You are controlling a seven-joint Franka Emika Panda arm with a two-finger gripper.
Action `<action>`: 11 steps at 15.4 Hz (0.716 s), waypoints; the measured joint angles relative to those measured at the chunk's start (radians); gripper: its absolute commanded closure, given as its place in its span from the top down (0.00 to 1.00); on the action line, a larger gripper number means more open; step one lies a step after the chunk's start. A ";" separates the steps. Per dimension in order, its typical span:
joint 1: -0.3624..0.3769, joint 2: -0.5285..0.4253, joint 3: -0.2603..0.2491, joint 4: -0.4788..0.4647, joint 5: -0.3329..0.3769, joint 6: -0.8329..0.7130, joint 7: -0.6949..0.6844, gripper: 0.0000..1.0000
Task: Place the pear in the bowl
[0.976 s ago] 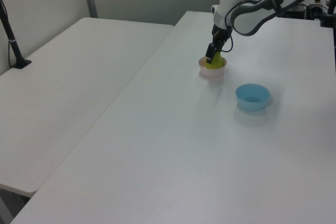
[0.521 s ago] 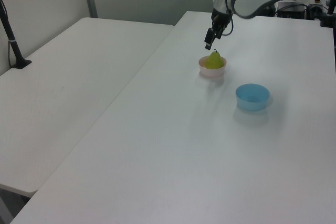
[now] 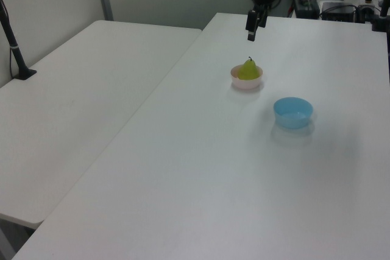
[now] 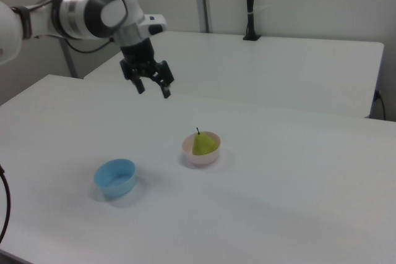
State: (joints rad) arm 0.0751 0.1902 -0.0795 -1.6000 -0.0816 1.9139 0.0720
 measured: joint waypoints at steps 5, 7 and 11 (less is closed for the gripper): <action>0.007 -0.081 0.000 0.002 0.000 -0.177 0.001 1.00; 0.008 -0.093 0.000 0.028 0.000 -0.253 0.001 1.00; 0.009 -0.104 0.000 0.054 0.000 -0.297 0.001 1.00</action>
